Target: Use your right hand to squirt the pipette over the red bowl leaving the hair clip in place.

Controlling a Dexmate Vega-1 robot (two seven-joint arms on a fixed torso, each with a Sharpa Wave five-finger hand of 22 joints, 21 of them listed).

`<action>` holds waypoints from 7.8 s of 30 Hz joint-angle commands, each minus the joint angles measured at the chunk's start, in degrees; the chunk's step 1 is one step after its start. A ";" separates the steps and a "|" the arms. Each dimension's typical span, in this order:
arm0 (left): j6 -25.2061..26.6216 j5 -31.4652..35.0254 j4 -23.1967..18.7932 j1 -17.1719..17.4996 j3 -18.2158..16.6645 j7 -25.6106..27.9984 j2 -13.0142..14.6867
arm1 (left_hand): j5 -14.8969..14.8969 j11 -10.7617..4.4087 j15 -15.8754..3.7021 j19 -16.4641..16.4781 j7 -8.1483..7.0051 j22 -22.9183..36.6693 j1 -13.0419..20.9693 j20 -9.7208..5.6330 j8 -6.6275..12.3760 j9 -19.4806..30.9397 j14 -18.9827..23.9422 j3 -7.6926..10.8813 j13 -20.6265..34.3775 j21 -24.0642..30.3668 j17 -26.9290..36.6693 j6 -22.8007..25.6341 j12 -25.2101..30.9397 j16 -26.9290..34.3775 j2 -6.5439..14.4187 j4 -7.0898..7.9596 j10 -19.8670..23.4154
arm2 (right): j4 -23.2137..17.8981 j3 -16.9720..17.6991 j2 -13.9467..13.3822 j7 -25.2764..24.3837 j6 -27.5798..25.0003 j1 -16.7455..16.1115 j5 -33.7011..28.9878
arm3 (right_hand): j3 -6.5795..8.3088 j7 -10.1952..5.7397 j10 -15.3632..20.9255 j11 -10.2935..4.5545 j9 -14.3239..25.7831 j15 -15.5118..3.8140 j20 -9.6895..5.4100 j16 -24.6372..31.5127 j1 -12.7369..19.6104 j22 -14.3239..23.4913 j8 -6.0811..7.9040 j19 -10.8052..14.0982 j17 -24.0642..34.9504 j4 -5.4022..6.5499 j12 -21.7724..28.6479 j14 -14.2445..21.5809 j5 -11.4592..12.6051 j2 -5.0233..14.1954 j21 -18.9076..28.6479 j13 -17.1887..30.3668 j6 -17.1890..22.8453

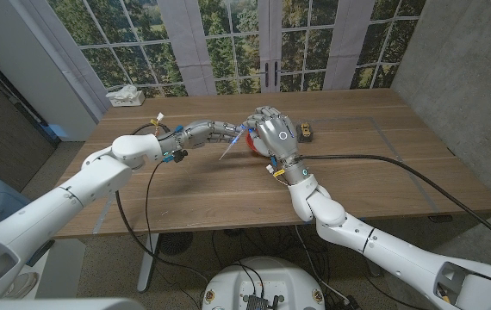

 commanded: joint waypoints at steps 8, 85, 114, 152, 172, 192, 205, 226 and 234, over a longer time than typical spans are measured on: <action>2.15 0.74 1.43 -3.88 2.99 -6.30 -0.36 | 0.33 1.17 -4.34 1.86 2.20 0.27 3.51 -0.10 -0.21 0.16 2.64 -1.45 0.11 0.37 0.36 4.97 0.81 0.65 0.38 0.31 7.45 | 0.34 -0.46 -0.03 -1.54 0.60 0.46 0.04 | -0.29 -0.21 0.74 0.11 0.13 -10.33 -2.55 -0.41 0.35 0.25 0.34 -0.15 0.30 -0.05 -0.04 0.68 0.12 0.03 0.67 0.24 0.23; 1.00 -3.35 4.74 -4.90 2.03 -9.10 -2.62 | 0.03 1.49 -6.59 5.63 3.37 0.70 18.60 -0.18 -1.17 0.90 9.09 0.32 0.67 1.78 0.16 18.97 0.44 1.08 15.35 -0.04 22.19 | -13.88 12.78 -2.60 18.50 11.73 -8.93 33.18 | -3.03 4.16 -16.49 3.54 -0.19 -7.38 2.87 -9.32 -19.36 -0.05 -7.49 -3.98 -0.46 5.86 -10.38 -2.11 0.60 0.26 1.72 -0.16 -19.63; 1.71 -3.13 3.58 -5.03 2.38 -9.09 -2.45 | 0.06 1.43 -6.57 5.61 3.37 0.72 18.81 -0.15 -1.56 0.94 9.30 0.02 0.73 1.83 0.17 19.29 0.06 0.79 15.38 0.04 22.48 | -11.28 18.62 -1.79 38.34 23.14 -8.69 63.15 | -5.42 5.57 -19.84 5.18 0.08 -7.30 4.43 -9.31 -23.72 0.04 -7.56 -5.85 2.19 4.81 -10.69 -7.19 -0.08 -1.40 0.95 0.38 -19.98; 2.08 -3.40 2.36 -4.44 2.34 -9.09 -1.91 | 0.08 1.55 -6.40 5.59 3.50 0.73 19.04 -0.14 -2.00 0.97 9.49 -0.34 0.80 1.87 0.18 19.65 -0.46 0.40 15.41 0.11 22.78 | -5.16 18.59 2.15 43.19 31.11 -8.01 75.99 | -4.40 4.61 -17.99 2.20 0.17 -8.75 2.59 -6.64 -15.61 0.20 -4.30 -3.24 5.24 -0.60 -9.43 -6.99 -0.30 -2.52 2.23 0.77 -10.78; 1.77 -3.64 2.18 -4.09 2.09 -9.07 -1.72 | 0.11 1.56 -6.35 5.50 3.54 0.73 19.10 -0.12 -2.20 0.98 9.52 -0.41 0.82 1.86 0.18 19.66 -0.74 0.22 15.48 0.16 22.71 | -2.95 18.22 3.98 43.36 33.90 -7.74 76.36 | -3.43 4.47 -15.00 1.15 0.54 -8.92 1.43 -5.76 -10.54 0.23 -1.71 -2.02 5.82 -0.40 -8.32 -5.38 -0.23 -2.94 3.10 1.06 -3.91; 1.48 -3.80 2.54 -4.09 1.97 -9.18 -1.85 | 0.12 1.59 -6.29 5.48 3.50 0.73 19.14 -0.08 -2.31 0.98 9.52 -0.60 0.84 1.88 0.20 19.82 -0.95 0.08 15.42 0.17 22.79 | -2.41 18.01 3.92 44.99 33.45 -6.81 77.33 | -3.36 5.28 -13.63 1.00 0.42 -8.70 1.39 -5.60 -10.10 0.33 -0.82 -1.99 6.13 0.17 -8.11 -4.87 -0.58 -2.28 3.58 1.07 -0.62; 1.53 -3.80 2.93 -4.33 1.93 -9.09 -2.02 | 0.14 2.05 -6.11 5.29 3.44 0.73 19.27 -0.04 -2.84 0.97 9.24 -1.00 0.87 1.82 0.27 18.75 -1.61 -0.10 15.12 0.04 21.57 | -1.69 18.13 4.20 45.51 34.04 -6.39 77.99 | -3.48 5.13 -13.55 1.19 0.42 -8.67 1.39 -5.65 -10.28 0.35 -0.93 -2.16 6.22 0.37 -8.17 -4.89 -0.71 -2.18 3.72 1.16 -0.47; 0.66 -1.91 1.72 -3.58 1.26 -6.76 -0.82 | 0.78 6.88 -2.33 -2.20 3.10 0.61 19.84 1.63 -4.12 0.52 -4.90 -8.26 0.77 -0.73 0.36 -10.59 -4.18 -1.71 8.64 0.18 -7.40 | -1.21 18.17 4.53 44.87 33.13 -5.65 77.68 | -3.40 5.41 -13.50 1.14 0.43 -8.74 1.40 -5.76 -10.12 0.37 -1.03 -2.28 6.27 0.34 -8.24 -4.91 -0.75 -1.98 3.90 1.30 -0.33; -0.78 -2.54 1.06 -1.57 -0.51 -4.73 0.07 | 0.63 7.82 -1.42 -4.66 2.26 0.54 18.84 1.30 -3.91 0.43 -9.79 -10.40 0.67 -1.26 0.31 -15.53 -4.04 -1.79 6.64 0.64 -14.15 | -0.89 18.27 4.76 44.54 33.12 -5.22 77.52 | -3.41 5.39 -13.55 1.03 0.44 -8.76 1.38 -5.72 -10.06 0.37 -1.06 -2.31 6.34 0.32 -8.27 -4.87 -0.77 -1.95 3.97 1.37 -0.30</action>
